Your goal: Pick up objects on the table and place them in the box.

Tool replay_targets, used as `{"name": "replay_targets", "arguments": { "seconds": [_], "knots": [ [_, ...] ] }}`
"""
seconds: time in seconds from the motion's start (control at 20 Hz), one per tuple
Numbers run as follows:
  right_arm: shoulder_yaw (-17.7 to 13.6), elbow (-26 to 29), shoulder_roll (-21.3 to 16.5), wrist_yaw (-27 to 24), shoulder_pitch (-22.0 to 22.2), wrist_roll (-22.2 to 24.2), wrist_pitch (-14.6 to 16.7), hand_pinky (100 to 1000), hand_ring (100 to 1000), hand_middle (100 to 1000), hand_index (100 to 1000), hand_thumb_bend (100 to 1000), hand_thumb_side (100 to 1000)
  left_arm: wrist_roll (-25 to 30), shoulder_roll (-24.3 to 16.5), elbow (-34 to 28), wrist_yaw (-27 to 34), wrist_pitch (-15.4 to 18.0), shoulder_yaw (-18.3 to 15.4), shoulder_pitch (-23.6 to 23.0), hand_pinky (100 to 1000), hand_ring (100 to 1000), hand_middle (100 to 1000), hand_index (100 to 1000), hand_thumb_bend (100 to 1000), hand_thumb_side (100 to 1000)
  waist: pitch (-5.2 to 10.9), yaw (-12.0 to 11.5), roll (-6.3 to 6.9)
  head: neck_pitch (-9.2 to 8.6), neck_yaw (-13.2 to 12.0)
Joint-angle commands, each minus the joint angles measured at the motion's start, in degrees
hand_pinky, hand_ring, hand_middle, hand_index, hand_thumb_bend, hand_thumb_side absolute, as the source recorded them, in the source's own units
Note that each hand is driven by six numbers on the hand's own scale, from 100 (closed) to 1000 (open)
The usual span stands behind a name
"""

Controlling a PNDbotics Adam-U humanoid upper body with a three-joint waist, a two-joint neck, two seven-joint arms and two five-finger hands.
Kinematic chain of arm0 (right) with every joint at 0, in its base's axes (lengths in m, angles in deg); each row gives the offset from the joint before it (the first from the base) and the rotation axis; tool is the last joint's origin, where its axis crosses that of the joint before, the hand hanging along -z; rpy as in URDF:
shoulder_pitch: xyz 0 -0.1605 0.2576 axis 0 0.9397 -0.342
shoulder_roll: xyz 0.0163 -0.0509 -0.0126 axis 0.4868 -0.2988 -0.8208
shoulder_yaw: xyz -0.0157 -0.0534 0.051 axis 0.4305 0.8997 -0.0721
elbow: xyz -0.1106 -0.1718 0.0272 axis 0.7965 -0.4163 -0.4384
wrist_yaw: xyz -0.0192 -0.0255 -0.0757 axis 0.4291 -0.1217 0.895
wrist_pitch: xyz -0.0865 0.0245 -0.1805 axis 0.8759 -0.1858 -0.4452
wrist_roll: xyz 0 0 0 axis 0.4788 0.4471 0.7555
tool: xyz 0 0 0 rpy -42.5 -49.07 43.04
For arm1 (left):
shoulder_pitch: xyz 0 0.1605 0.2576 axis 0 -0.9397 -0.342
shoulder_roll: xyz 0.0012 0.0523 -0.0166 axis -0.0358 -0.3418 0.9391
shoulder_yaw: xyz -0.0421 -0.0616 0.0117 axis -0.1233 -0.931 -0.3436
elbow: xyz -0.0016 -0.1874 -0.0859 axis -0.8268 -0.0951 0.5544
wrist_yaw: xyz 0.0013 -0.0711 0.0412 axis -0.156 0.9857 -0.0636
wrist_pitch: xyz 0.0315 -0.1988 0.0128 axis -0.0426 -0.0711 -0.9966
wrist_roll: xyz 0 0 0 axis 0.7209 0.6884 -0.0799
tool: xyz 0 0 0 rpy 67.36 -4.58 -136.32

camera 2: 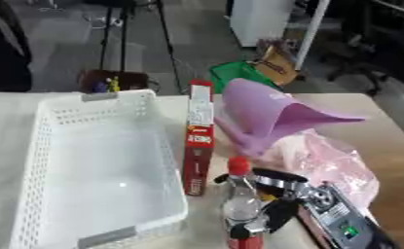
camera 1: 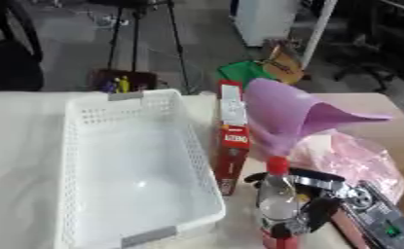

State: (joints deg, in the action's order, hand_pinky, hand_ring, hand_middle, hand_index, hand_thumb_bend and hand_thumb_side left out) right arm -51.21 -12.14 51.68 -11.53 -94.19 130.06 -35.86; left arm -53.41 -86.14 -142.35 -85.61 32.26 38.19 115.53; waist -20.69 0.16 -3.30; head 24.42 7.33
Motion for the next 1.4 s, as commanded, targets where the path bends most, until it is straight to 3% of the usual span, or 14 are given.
{"name": "replay_targets", "arguments": {
  "seconds": [0.05,0.25,0.4,0.45,0.5,0.8,1.4],
  "knots": [
    [-0.8,1.3,-2.1,-0.2,-0.8,7.2,7.0,952,1000,507,625,628,353,0.2,-1.3,-1.0,-0.2,0.1,-0.6,0.6,854,821,758,738,100,1000,1.17,0.1,0.19,-0.54,-0.1],
    [-0.7,1.2,-2.1,0.7,-0.4,7.2,7.0,944,977,520,639,653,221,0.2,-1.3,-1.0,-0.2,0.1,-0.6,0.6,855,821,759,738,100,1000,1.1,0.2,0.26,-0.57,0.0],
    [-0.5,1.1,-2.0,1.3,-0.1,7.2,7.1,942,974,527,645,658,199,0.2,-1.3,-1.0,-0.2,0.0,-0.7,0.6,855,821,759,738,100,1000,1.05,0.2,0.32,-0.62,0.0],
    [-0.5,1.1,-2.0,1.5,0.0,7.2,7.1,936,964,548,662,675,110,0.2,-1.3,-1.0,-0.2,0.0,-0.7,0.6,855,822,759,738,100,1000,1.04,0.2,0.33,-0.63,0.0],
    [-0.4,1.1,-2.1,1.8,0.1,7.2,7.1,932,961,552,664,680,100,0.2,-1.3,-1.0,-0.2,0.0,-0.7,0.6,855,822,759,738,100,1000,1.04,0.3,0.36,-0.66,0.1],
    [-0.4,1.1,-2.1,2.5,0.5,7.2,7.7,920,941,555,667,720,122,0.4,-1.3,-1.0,-0.2,0.0,-0.7,0.6,855,822,759,737,100,1000,1.09,0.4,0.48,-0.87,0.4],
    [-0.9,1.7,-2.2,1.4,0.3,7.2,7.6,915,934,548,664,717,119,0.9,-1.4,-1.0,-0.1,0.0,-0.7,0.5,856,822,760,737,100,1000,1.11,0.4,0.51,-1.14,0.6]
  ]
}}
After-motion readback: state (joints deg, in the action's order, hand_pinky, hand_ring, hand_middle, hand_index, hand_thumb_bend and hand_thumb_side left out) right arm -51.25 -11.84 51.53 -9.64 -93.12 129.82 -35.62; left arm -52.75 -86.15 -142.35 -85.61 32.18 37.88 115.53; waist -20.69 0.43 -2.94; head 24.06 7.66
